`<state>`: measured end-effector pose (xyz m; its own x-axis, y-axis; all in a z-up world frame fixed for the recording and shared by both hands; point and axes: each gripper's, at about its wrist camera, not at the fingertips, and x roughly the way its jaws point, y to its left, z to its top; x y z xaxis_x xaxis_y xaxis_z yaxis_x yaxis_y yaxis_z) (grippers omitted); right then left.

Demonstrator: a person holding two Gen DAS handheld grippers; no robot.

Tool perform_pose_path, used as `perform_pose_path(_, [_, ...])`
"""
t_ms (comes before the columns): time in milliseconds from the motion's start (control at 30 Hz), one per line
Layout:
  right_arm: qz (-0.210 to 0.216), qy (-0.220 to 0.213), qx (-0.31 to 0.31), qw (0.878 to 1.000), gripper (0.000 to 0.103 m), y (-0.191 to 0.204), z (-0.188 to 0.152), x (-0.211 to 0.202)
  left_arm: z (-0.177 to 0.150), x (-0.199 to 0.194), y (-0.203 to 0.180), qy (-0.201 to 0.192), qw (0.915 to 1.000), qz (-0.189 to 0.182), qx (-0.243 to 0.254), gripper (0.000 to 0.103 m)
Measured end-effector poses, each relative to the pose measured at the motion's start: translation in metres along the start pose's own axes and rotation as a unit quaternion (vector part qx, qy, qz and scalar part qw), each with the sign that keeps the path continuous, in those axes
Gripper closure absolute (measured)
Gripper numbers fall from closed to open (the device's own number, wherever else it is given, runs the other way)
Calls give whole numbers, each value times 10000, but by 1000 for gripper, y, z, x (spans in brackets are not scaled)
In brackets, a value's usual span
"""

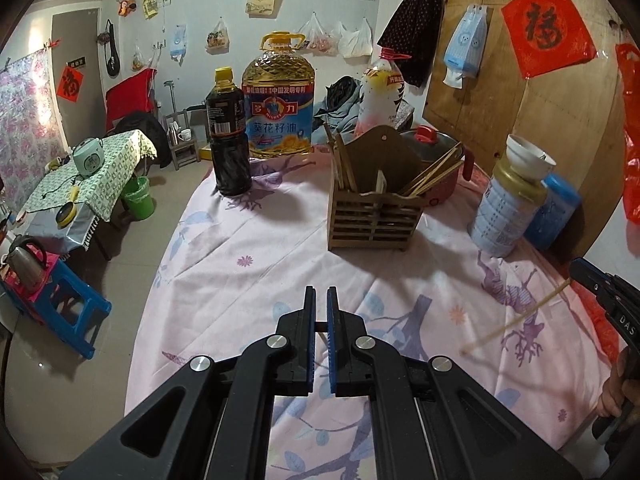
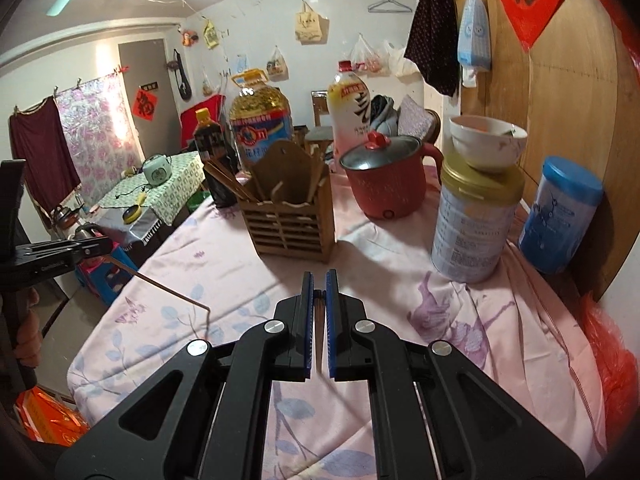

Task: Organize utensils
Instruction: 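Lift both held chopsticks and carry them over the wooden holder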

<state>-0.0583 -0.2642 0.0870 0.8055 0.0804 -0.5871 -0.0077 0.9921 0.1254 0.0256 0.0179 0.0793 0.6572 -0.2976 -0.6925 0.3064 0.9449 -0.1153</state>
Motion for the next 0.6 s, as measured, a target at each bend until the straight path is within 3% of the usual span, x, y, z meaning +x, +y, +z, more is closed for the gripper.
perform_pose_path(400, [156, -78, -31, 9998, 96, 6, 23, 2, 27, -3, 1, -88, 9996, -219, 139, 98])
perform_pose_path(600, [337, -302, 38, 9990, 96, 11, 60, 13, 59, 0, -8, -220, 9981, -493, 283, 98])
